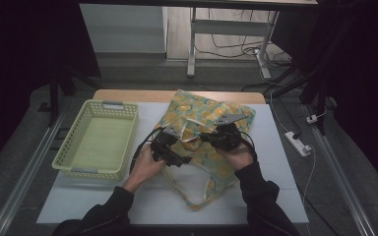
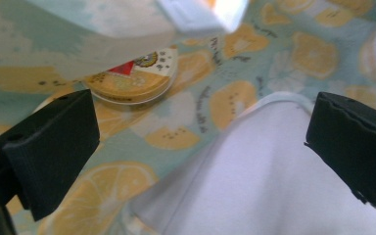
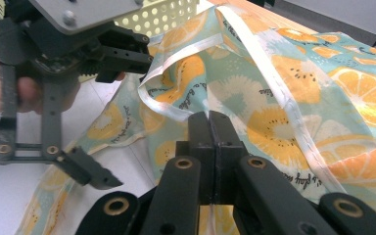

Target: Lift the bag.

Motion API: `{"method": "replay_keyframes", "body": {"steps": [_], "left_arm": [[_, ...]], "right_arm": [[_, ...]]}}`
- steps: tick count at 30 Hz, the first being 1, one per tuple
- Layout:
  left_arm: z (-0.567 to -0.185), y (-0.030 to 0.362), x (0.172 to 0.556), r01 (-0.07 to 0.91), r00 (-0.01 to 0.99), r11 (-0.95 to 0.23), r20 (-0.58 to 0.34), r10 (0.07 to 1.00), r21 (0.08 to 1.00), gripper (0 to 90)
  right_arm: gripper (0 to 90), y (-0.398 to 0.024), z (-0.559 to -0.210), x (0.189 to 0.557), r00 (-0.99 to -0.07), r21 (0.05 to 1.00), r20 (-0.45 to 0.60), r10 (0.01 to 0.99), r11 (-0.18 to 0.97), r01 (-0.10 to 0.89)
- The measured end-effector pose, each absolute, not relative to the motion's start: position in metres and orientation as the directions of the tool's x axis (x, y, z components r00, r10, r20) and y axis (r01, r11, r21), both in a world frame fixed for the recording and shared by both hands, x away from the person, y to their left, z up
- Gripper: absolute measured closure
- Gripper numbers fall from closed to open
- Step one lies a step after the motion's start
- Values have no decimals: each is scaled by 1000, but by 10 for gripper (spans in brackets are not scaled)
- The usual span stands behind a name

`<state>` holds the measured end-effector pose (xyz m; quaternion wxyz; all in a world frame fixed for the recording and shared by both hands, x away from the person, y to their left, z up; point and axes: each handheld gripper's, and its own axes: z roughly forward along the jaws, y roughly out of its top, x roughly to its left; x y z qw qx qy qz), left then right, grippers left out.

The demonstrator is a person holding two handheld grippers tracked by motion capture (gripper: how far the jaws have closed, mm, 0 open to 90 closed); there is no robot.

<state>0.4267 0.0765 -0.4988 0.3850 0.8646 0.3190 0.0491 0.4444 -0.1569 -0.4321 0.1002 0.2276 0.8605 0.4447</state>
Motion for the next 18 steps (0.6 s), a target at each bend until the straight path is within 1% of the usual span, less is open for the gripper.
{"method": "replay_keyframes", "body": {"steps": [6,12,15,17,18], "left_arm": [[-514,75,437,540,782,-519,-167,600,663,1],[-530,67,440,530,796,-598,-112,594,601,10],[-535,66,440,516,810,-622,-98,578,590,16],[-535,64,438,494,816,-650,-50,576,578,29],[-535,63,438,490,817,-654,-43,575,577,45]], "right_arm": [[896,-156,-433,445,-877,809,32,479,503,304],[896,-155,-434,444,-878,807,29,477,508,302],[896,-155,-434,445,-878,807,28,478,508,302],[896,-156,-434,445,-878,807,29,478,507,302],[896,-156,-433,445,-878,808,29,479,506,303]]}}
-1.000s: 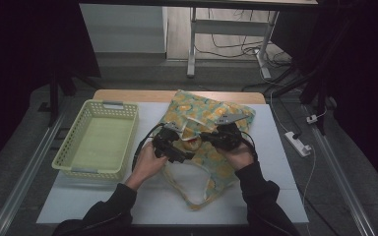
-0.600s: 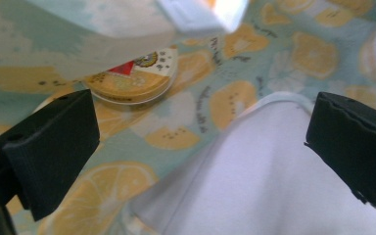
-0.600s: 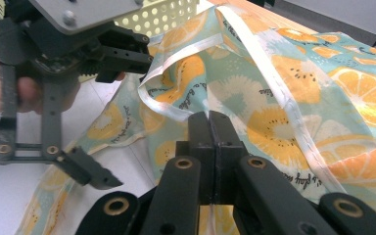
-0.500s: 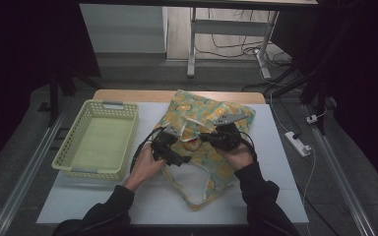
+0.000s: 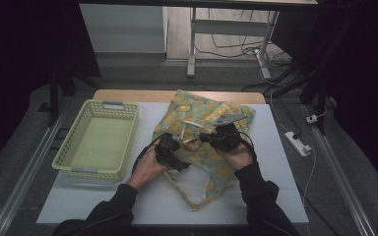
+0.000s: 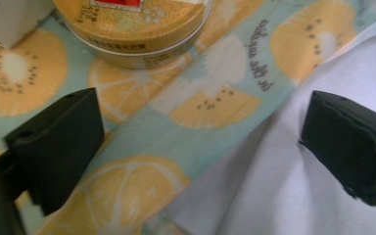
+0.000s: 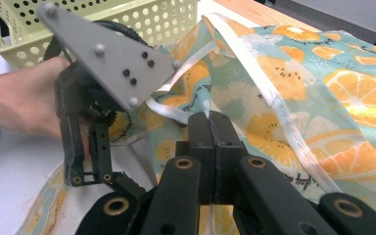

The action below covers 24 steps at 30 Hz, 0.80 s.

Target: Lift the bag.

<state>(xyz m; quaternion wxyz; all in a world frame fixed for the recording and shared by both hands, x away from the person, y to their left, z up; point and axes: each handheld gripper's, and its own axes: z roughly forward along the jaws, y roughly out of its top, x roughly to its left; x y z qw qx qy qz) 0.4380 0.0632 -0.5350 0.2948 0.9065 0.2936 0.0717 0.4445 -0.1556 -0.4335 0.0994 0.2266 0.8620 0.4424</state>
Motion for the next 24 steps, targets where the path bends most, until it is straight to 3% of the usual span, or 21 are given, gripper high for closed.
{"method": "replay_keyframes", "body": {"steps": [3,13,24], "left_arm": [[-532,64,438,488,817,-650,-41,576,582,125],[-524,69,438,522,802,-632,-76,593,573,878],[-509,69,430,546,795,-602,-133,592,583,893]], "right_arm": [[896,-156,-433,445,-877,809,30,480,504,303],[896,-156,-433,445,-877,809,30,480,504,303],[896,-157,-431,444,-879,809,25,475,508,297]]}}
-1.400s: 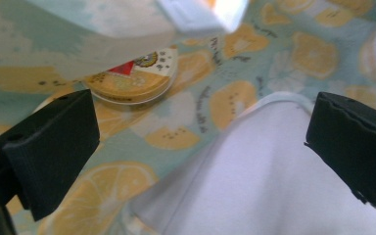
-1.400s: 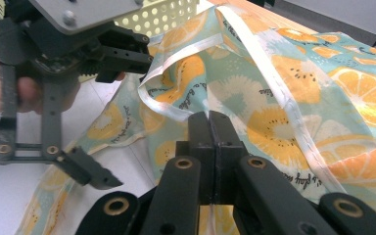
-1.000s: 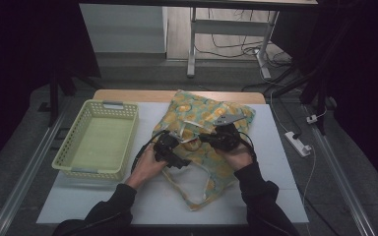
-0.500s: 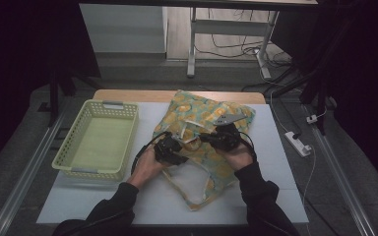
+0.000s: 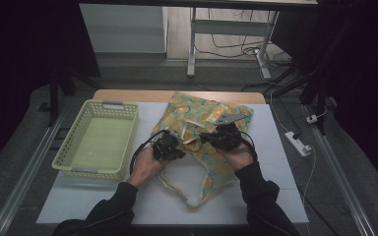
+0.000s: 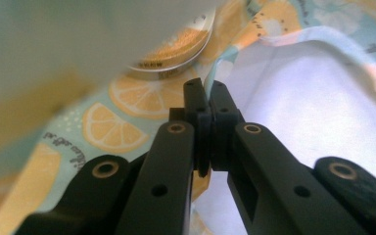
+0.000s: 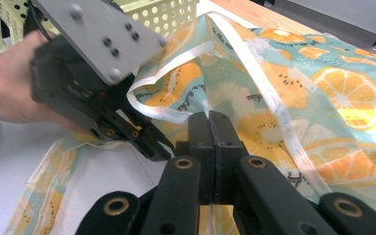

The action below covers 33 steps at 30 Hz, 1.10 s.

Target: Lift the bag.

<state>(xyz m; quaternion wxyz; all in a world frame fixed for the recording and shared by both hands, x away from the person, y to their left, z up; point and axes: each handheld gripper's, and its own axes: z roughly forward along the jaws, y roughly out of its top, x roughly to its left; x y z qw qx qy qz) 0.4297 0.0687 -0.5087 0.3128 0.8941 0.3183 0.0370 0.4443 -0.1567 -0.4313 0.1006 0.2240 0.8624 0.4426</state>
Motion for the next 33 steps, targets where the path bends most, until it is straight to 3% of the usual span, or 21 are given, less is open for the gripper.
{"method": "replay_keyframes", "body": {"steps": [22,33], "left_arm": [[-462,78,415,577,775,-488,-252,579,655,893],[-430,87,411,556,784,-471,-246,569,684,893]], "right_arm": [[897,-154,-401,430,-900,832,37,434,485,269],[896,-148,-376,426,-908,828,-1,418,510,234]]}}
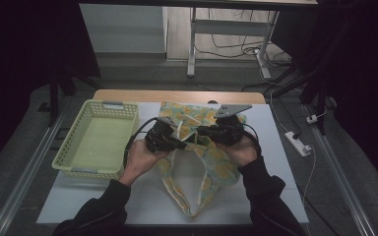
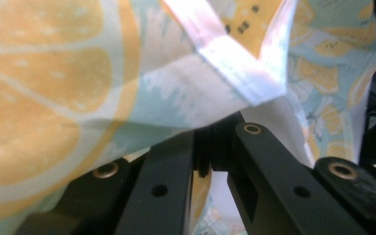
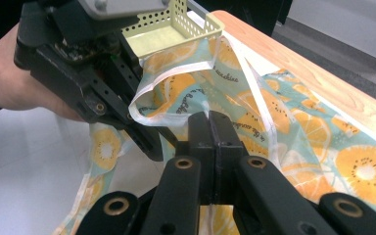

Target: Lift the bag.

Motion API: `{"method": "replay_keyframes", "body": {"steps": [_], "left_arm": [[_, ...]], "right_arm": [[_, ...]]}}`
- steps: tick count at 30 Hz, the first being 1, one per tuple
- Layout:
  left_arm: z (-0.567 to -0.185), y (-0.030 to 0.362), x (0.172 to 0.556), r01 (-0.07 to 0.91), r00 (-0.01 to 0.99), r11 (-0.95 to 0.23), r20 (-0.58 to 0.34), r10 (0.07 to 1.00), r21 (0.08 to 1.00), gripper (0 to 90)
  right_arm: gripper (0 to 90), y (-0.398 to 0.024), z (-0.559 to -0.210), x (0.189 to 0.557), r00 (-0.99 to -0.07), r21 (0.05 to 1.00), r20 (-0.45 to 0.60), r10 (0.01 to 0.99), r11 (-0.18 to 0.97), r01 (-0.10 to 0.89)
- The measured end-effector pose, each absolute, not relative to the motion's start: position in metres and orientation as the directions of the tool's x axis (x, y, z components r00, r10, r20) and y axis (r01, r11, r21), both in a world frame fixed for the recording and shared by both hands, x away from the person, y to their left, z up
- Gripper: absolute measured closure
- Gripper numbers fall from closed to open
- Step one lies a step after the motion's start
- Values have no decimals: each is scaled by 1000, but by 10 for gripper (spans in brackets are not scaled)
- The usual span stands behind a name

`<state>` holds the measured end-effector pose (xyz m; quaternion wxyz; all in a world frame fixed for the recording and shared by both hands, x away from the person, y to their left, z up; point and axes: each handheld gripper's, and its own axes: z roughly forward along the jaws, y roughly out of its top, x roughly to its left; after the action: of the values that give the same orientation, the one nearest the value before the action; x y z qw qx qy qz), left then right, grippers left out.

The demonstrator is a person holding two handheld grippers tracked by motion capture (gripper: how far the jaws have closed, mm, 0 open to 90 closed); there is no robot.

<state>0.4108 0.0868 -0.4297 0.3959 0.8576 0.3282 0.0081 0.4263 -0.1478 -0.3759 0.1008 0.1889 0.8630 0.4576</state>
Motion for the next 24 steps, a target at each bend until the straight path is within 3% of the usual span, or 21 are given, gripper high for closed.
{"method": "replay_keyframes", "body": {"steps": [24], "left_arm": [[-359,107,417,515,801,-414,-250,543,751,894]], "right_arm": [[897,-140,-329,422,-929,855,-1,371,481,192]]}}
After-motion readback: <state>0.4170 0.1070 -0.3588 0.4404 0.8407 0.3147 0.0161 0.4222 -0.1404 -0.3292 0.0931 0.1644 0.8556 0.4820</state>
